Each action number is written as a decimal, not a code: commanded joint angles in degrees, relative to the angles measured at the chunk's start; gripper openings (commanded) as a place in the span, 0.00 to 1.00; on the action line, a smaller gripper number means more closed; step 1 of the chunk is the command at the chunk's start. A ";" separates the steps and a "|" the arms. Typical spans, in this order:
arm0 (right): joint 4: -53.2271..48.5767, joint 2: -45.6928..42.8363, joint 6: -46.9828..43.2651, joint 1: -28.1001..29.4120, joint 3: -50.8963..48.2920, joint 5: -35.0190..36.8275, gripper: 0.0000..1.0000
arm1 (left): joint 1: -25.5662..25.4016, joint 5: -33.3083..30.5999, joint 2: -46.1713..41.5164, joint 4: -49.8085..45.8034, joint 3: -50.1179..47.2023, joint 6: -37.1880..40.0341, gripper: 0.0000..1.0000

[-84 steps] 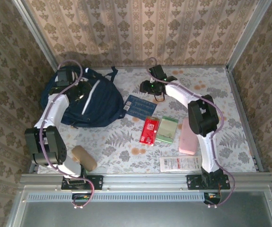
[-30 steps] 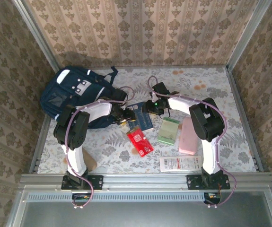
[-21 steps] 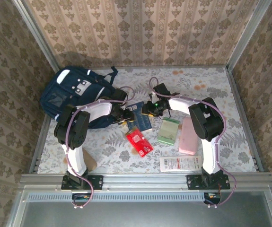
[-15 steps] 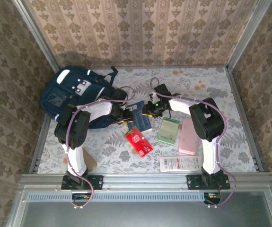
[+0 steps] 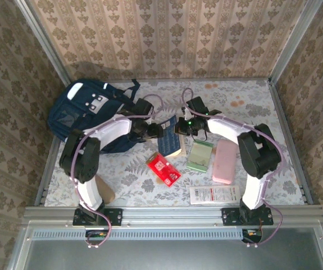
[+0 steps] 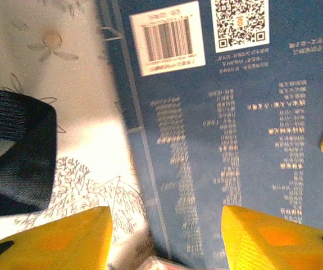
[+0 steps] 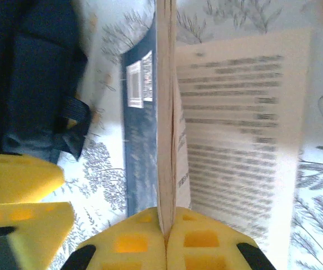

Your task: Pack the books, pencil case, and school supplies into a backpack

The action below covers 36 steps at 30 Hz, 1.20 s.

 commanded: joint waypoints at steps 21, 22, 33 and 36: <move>38.68 -16.92 23.89 -1.04 -10.50 -23.35 0.00 | 12.55 31.71 -16.51 9.12 -2.20 -0.14 0.72; 39.82 -17.03 24.60 -1.00 -10.93 -23.85 0.00 | 12.72 32.67 -16.52 10.17 -2.50 -0.70 0.71; 40.11 -21.01 25.99 -1.92 -13.10 -23.79 0.00 | 14.50 30.20 -17.13 4.60 -1.39 3.11 0.72; 40.56 -21.79 26.72 -1.88 -13.29 -23.75 0.00 | 14.45 28.03 -16.51 0.38 -0.12 5.86 0.72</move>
